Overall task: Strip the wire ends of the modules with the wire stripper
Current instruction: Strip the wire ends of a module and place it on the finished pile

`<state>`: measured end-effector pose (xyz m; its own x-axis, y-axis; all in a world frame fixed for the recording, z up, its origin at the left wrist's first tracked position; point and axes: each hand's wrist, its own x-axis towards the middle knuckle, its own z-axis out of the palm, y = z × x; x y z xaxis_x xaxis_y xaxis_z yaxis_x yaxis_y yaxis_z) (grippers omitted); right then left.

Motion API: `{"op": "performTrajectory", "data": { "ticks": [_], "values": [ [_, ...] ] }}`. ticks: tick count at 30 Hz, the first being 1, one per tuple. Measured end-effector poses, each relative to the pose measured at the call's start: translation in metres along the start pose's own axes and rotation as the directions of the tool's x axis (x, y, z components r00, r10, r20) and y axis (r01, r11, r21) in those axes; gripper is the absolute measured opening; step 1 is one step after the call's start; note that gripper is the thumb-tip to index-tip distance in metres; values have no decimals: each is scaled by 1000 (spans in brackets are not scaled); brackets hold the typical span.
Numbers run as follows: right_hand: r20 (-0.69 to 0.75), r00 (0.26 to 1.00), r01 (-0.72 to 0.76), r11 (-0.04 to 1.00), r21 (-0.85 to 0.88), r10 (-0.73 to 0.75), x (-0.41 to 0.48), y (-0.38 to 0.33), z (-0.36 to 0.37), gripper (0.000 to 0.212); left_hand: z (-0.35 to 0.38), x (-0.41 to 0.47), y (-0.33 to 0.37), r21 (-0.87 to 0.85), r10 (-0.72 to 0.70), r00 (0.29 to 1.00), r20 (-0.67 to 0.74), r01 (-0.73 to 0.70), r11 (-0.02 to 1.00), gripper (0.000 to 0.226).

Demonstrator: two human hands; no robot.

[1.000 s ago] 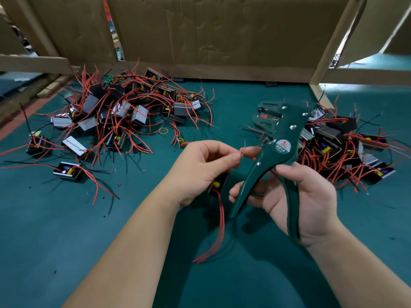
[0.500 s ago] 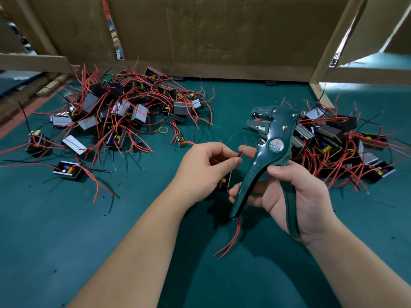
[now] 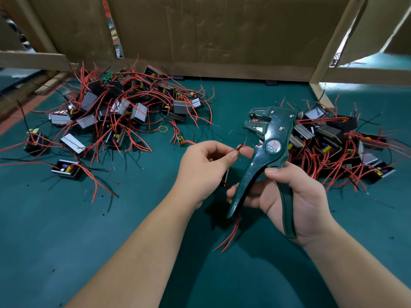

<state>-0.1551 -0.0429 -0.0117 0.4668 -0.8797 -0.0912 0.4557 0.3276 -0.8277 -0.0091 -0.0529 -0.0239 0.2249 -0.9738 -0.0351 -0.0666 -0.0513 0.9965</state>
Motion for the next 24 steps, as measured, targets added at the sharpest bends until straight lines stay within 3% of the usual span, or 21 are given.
{"op": "performTrajectory", "data": {
  "ticks": [4, 10, 15, 19, 24],
  "values": [
    [52, 998, 25, 999, 44, -27, -1, -1, 0, 83, 6, -3, 3, -98, -3, 1000, -30, 0, 995, 17],
    [114, 992, 43, 991, 130, -58, -3, -1, 3, 73, 5, -7, 9, -206, -28, 996, -86, 10, 978, 13],
    [83, 996, 8, 998, 69, -14, -6, 3, 4, 61, -7, 0, 16, -303, -57, 980, -191, -4, 953, 16],
    [87, 994, -70, 996, 53, 65, -4, 6, 7, 73, -21, 2, 21, -386, -17, 998, -55, -6, 922, 17],
    [-29, 985, -167, 985, 45, 168, -1, 6, 4, 60, -28, 0, 23, -341, 87, 983, 161, -28, 940, 22]
  ]
}}
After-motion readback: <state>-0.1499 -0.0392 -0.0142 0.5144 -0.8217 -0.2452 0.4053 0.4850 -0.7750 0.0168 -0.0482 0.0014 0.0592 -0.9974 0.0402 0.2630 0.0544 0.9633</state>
